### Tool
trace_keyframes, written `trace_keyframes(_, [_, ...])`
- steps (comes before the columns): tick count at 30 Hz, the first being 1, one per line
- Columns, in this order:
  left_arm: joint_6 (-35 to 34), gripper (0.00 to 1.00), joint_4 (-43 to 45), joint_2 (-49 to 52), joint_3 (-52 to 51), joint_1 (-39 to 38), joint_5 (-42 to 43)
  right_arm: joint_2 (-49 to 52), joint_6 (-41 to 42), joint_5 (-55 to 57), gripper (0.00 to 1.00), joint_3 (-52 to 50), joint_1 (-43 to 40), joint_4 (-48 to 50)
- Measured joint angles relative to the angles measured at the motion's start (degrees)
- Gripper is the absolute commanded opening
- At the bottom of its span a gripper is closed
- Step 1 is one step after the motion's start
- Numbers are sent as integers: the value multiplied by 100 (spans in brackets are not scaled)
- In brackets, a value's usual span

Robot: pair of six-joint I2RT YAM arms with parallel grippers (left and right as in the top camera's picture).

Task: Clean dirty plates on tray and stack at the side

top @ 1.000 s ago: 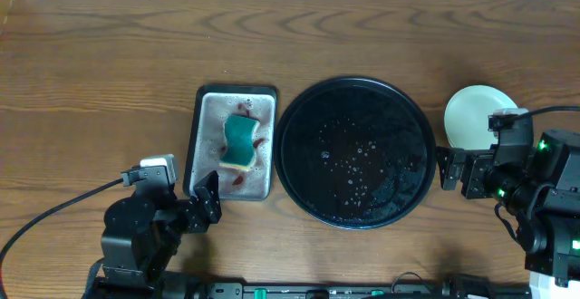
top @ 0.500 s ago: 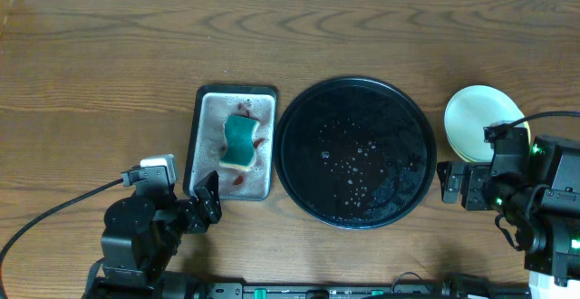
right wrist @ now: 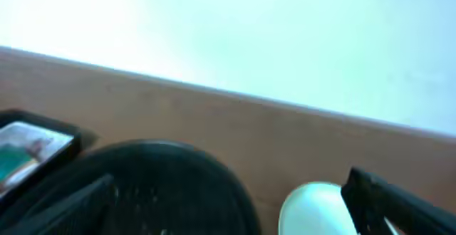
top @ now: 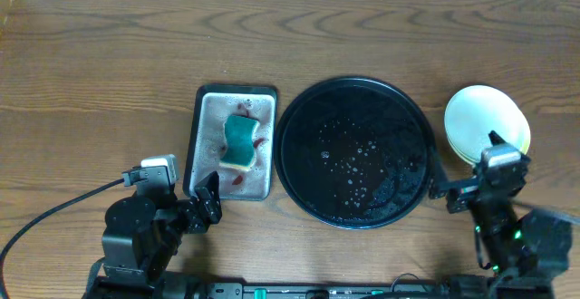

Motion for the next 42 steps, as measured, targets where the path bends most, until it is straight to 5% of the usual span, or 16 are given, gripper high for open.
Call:
trace_keyframes(10, [0,84,-2,-2,-9,0,0,-1523,-50,7,99,-2422,216,2511])
trace_keyframes(17, [0,84,-2,-2,-9,0,0,-1762,-52,214,99,-2828,216,1475])
trace_keyframes(42, [66,84,-162,-2,-11,0,-22,-1759,-52,323,99,-2826,216,1473])
